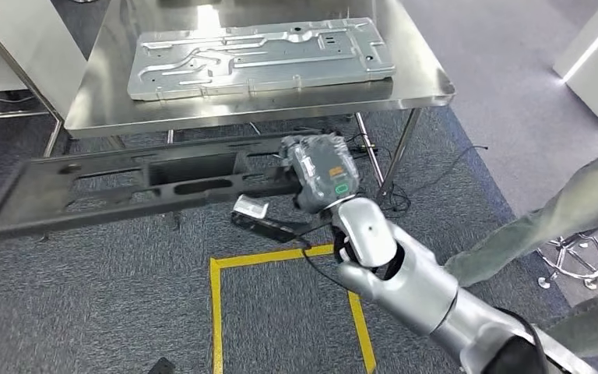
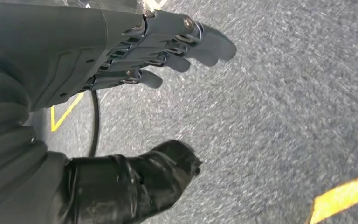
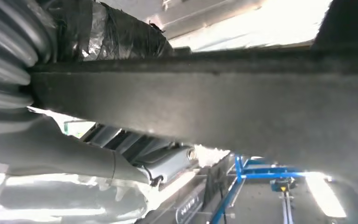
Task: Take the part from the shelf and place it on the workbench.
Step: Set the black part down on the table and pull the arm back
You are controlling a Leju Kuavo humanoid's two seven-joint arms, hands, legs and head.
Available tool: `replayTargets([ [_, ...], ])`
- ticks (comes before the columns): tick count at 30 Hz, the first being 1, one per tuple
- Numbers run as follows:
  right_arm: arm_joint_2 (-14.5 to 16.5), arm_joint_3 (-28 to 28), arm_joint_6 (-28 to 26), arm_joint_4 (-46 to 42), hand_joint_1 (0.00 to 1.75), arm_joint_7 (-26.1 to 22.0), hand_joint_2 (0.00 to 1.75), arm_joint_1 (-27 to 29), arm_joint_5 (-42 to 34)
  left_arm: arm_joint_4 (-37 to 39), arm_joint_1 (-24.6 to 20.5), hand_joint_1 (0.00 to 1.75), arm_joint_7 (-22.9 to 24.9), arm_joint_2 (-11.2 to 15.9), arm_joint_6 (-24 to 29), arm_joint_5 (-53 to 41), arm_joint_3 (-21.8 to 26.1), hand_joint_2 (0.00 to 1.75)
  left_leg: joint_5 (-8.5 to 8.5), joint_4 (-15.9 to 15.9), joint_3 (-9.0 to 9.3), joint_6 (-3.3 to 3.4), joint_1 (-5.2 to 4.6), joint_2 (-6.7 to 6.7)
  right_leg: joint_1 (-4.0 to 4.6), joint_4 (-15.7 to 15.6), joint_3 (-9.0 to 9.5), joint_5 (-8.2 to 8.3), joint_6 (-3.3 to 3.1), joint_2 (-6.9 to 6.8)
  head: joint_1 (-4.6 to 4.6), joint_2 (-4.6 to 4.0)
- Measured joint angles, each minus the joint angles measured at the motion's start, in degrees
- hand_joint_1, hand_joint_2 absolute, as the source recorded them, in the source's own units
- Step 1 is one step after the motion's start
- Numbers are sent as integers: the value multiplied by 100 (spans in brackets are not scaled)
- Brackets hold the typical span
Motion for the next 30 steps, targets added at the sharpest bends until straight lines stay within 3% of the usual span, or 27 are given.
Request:
replayTargets([
  [2,-150,-113,47,0,175,55,175,-57,-68,0,-6,0,-9,0,-1,-14,3,175,-70,-41,131,46,12,-6,-23,578,-356,-120,57,-11,16,0],
  [4,-303,-207,93,-1,175,135,175,-78,-95,0,-10,0,-19,1,-1,-22,11,175,-176,-54,264,69,12,-8,-43,1229,-854,-390,99,-14,26,0],
  [5,-382,-248,118,-1,175,183,175,-72,-98,0,-7,0,-24,1,-1,-23,15,175,-237,-55,339,71,12,-12,-54,1377,-1036,-496,113,-14,27,0],
  [6,-464,-285,140,-1,175,224,175,-63,-98,0,-2,0,-27,-3,0,-22,17,175,-305,-55,429,68,14,-19,-62,1338,-1136,-499,118,-15,27,0],
  [7,-546,-319,160,-1,175,251,175,-57,-98,0,2,0,-29,-10,1,-21,17,175,-374,-56,522,61,16,-26,-67,1142,-1160,-380,116,-15,27,0],
  [8,-632,-351,172,-2,175,267,175,-51,-98,0,5,0,-30,-20,2,-20,17,175,-448,-58,614,46,17,-33,-68,806,-1128,-99,101,-16,29,0],
  [9,-711,-378,178,-2,175,272,175,-44,-98,1,7,0,-30,-31,3,-16,17,175,-517,-61,695,29,19,-38,-66,428,-1081,284,81,-17,32,0],
  [11,-833,-416,188,-9,175,296,175,-21,-98,6,0,0,-31,-46,8,1,17,175,-628,-91,798,-26,7,-44,-36,-97,-1019,827,26,-18,35,0],
  [12,-881,-432,197,-22,175,314,175,-2,-98,9,-5,0,-30,-50,10,11,17,175,-648,-92,830,-58,0,-46,-24,-196,-998,925,-6,-16,37,0],
  [14,-974,-460,218,-55,175,348,175,37,-95,11,-16,0,-26,-50,16,22,17,175,-637,-18,851,-126,-5,-43,-26,-251,-900,900,-82,-10,39,0],
  [16,-1067,-504,239,-74,175,361,175,61,-83,11,-32,0,-10,-53,21,25,19,175,-605,353,689,-171,4,-23,-42,-291,-770,822,-158,-12,33,0],
  [17,-1100,-524,244,-79,175,366,175,74,-78,11,-44,0,4,-54,22,26,19,175,-655,653,498,-182,8,-12,-46,-303,-712,783,-185,-13,30,0],
  [19,-1144,-548,245,-84,175,374,175,119,-74,11,-58,0,35,-56,24,26,20,175,-903,1239,48,-207,8,-2,-35,-307,-613,691,-222,-8,18,0],
  [21,-1184,-558,243,-84,175,379,175,190,-72,11,-48,0,64,-55,26,25,20,175,-1106,1407,-240,-220,8,0,-23,-305,-484,583,-227,5,18,0],
  [22,-1209,-562,243,-84,175,380,175,226,-68,11,-42,0,77,-55,28,24,20,175,-1054,1275,-276,-209,6,0,-15,-304,-406,524,-225,9,19,0],
  [23,-1236,-567,243,-84,175,385,175,257,-60,11,-38,0,90,-55,33,23,20,175,-842,989,-239,-186,-2,1,-6,-304,-321,464,-220,12,19,0],
  [25,-1294,-584,245,-85,175,409,175,301,-31,11,-35,0,111,-47,47,21,21,175,-209,297,-100,-108,-42,-1,9,-303,-186,352,-197,12,26,0],
  [26,-1322,-602,246,-92,175,425,175,317,-14,11,-37,0,120,-43,54,20,21,175,4,48,-35,-74,-70,-4,11,-307,-146,307,-173,17,27,0],
  [27,-1348,-628,249,-104,175,440,175,336,1,11,-39,0,125,-38,58,19,22,175,115,-79,-3,-40,-93,-8,6,-315,-119,281,-143,22,28,0],
  [30,-1443,-718,261,-155,175,462,175,408,31,11,-39,0,128,-35,63,15,22,175,98,-207,132,48,-95,-14,-1,-240,-68,262,-55,23,27,0],
])
